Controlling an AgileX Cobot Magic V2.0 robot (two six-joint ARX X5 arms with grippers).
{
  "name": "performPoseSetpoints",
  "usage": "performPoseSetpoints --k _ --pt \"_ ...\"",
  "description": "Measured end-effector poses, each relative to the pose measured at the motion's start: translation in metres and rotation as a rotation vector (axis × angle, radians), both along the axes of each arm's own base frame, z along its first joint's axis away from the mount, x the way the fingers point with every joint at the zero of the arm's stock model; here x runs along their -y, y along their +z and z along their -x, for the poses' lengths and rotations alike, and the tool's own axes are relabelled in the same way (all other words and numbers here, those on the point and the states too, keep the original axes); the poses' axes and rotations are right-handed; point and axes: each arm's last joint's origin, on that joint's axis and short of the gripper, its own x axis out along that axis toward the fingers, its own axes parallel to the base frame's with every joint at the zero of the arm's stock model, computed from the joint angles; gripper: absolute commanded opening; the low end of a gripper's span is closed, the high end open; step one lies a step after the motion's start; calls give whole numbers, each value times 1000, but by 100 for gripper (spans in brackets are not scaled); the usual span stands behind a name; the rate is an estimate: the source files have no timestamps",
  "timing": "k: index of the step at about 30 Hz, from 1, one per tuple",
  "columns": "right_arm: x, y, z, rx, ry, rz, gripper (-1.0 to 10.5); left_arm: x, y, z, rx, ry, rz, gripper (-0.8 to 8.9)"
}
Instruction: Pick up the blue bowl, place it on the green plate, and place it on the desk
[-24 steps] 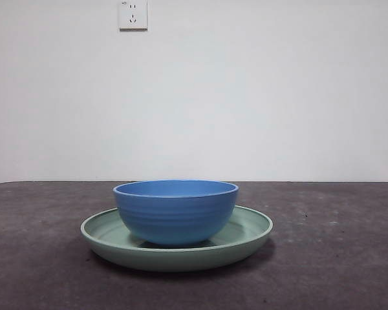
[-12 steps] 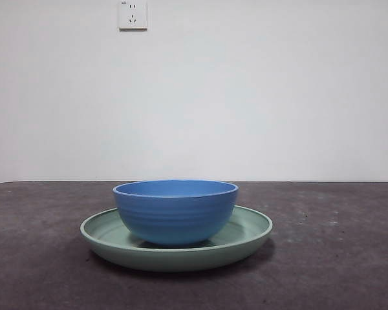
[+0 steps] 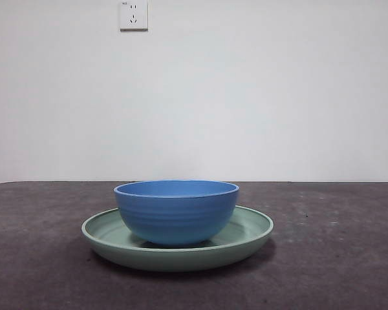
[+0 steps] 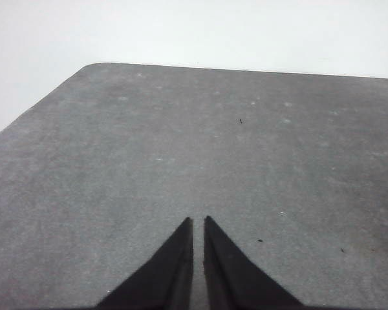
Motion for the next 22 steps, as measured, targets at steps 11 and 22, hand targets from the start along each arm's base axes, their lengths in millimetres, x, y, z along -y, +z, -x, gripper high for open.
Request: performPoseSetpoints --k 11,22 --pt "0 0 0 0 0 0 41 0 0 0 -1 -9 -60 27" --pt "0 0 0 0 0 0 41 0 0 0 -2 -13 -81 27"
